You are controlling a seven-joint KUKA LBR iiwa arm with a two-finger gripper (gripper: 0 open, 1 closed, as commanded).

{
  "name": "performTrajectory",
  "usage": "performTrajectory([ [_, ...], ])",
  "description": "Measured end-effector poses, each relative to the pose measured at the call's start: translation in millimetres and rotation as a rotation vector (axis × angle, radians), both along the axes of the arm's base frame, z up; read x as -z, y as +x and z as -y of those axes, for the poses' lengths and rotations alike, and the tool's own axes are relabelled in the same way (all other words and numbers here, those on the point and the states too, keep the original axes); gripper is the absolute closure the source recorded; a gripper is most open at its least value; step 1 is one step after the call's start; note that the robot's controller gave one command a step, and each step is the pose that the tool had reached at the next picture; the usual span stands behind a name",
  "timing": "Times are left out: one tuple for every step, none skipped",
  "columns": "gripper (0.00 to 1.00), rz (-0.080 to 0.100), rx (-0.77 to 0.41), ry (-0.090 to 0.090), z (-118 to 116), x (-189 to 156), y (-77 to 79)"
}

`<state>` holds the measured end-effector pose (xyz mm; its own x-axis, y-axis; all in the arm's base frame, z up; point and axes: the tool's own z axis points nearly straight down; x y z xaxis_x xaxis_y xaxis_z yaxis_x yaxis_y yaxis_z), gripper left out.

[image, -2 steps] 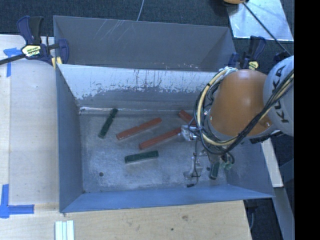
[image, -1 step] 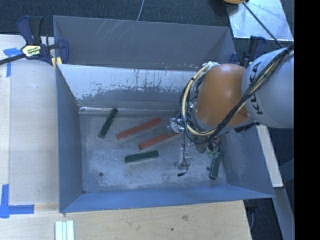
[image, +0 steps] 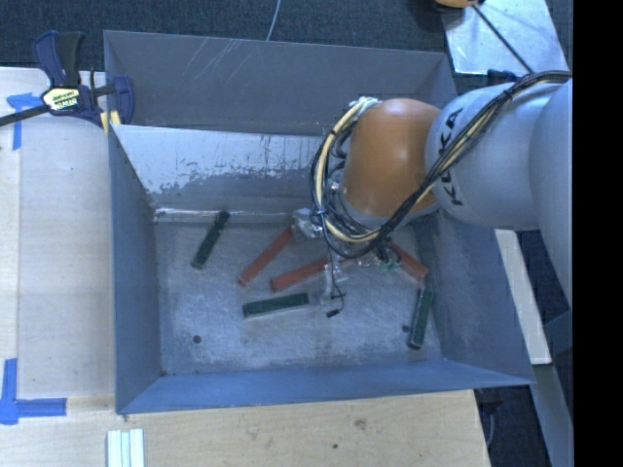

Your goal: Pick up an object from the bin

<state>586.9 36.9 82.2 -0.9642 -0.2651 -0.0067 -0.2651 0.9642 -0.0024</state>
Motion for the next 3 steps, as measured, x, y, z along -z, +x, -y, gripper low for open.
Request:
performTrajectory([
  [1.00,-0.003,0.320,0.003,-47.5,2.6,-2.5],
  [0.00,-0.004,0.319,0.003,-47.5,2.7,-2.6],
  [1.00,-0.004,0.319,0.002,-47.4,2.9,-2.7],
])
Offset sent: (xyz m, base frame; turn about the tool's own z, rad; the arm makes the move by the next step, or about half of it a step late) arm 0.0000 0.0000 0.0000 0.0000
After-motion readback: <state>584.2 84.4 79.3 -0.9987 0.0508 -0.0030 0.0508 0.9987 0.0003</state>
